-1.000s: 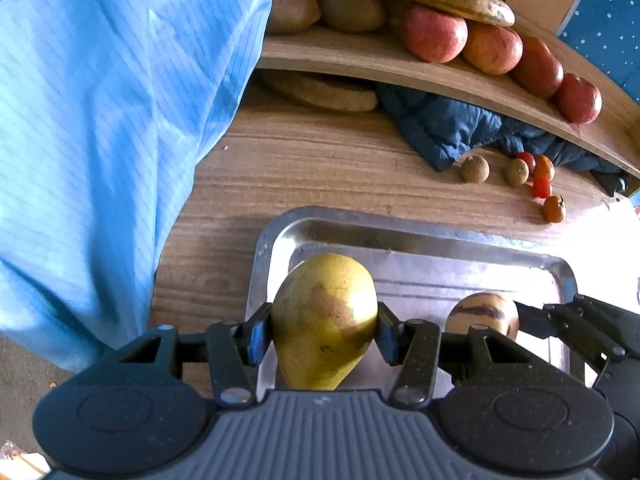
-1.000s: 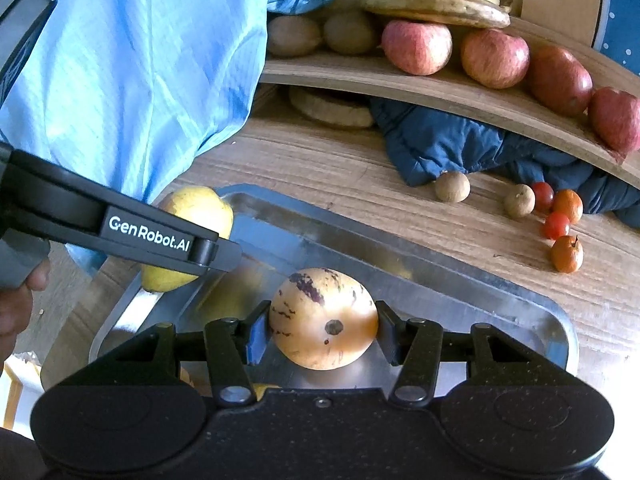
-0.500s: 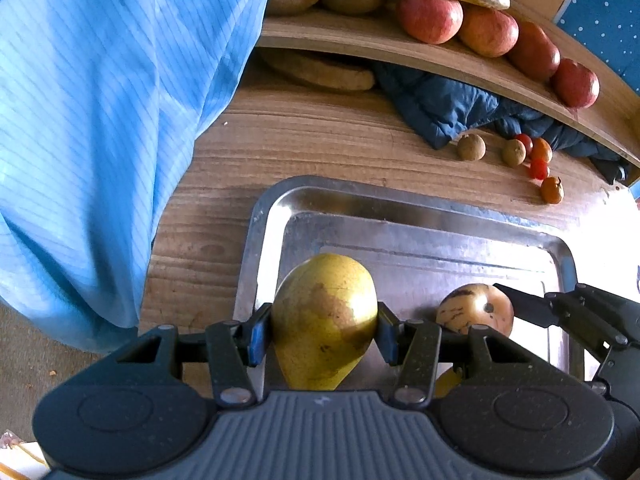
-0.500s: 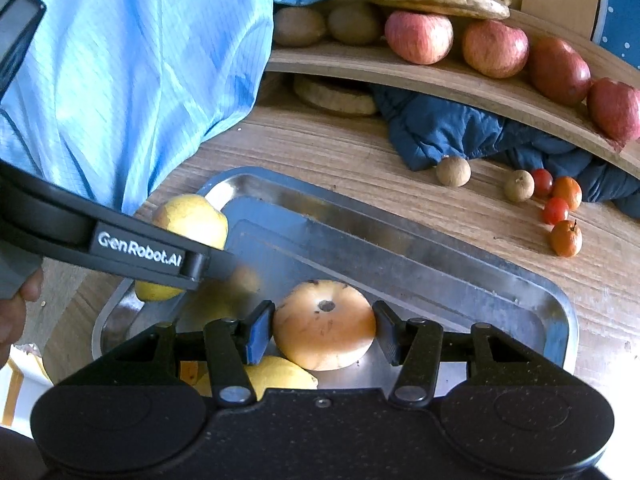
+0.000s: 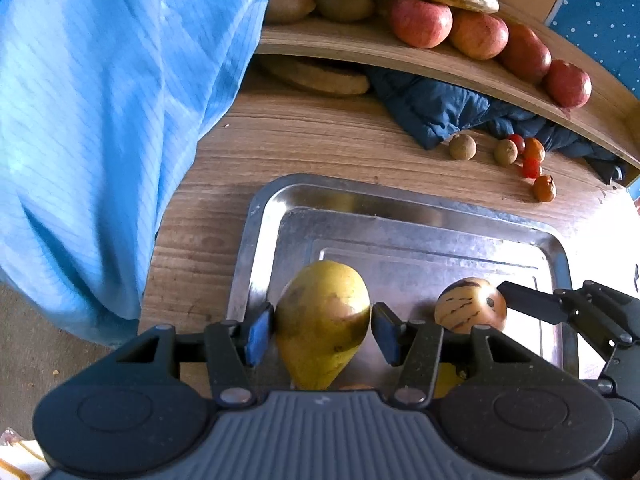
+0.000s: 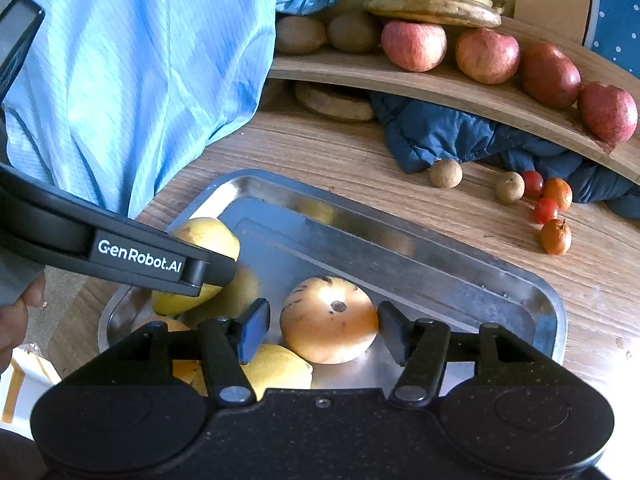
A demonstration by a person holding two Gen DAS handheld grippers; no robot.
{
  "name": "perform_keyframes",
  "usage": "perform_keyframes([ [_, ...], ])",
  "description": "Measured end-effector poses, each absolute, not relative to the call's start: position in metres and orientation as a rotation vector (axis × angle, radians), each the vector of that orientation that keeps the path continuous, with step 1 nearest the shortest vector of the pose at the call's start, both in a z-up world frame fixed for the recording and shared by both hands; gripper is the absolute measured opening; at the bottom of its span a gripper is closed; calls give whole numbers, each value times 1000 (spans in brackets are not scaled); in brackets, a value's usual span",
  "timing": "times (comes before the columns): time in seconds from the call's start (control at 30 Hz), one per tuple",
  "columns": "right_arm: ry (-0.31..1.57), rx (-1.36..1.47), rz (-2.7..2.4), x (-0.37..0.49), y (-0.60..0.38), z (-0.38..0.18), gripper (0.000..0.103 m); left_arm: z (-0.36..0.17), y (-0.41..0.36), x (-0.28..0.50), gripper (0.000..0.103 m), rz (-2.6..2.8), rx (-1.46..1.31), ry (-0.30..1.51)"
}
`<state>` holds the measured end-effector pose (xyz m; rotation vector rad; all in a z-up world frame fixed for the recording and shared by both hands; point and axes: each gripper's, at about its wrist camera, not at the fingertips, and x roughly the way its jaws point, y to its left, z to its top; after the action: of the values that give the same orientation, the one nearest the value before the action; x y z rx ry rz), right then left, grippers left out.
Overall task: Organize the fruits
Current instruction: 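Lower pear and pepino onto the tray and open both tools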
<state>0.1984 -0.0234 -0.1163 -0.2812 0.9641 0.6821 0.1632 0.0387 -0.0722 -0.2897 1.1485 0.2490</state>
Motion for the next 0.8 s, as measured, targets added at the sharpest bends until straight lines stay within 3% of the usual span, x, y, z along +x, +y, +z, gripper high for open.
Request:
perform_keyframes([
  [0.23, 948, -274, 703, 192, -32, -110, 71, -66, 33, 149, 79, 277, -285, 1119],
  [0.37, 941, -267, 720, 187, -38, -106, 82, -62, 28, 142, 83, 293, -286, 1109],
  [0.8, 926, -235, 759, 167, -68, -96, 97, -40, 10, 108, 95, 305, -264, 1124],
])
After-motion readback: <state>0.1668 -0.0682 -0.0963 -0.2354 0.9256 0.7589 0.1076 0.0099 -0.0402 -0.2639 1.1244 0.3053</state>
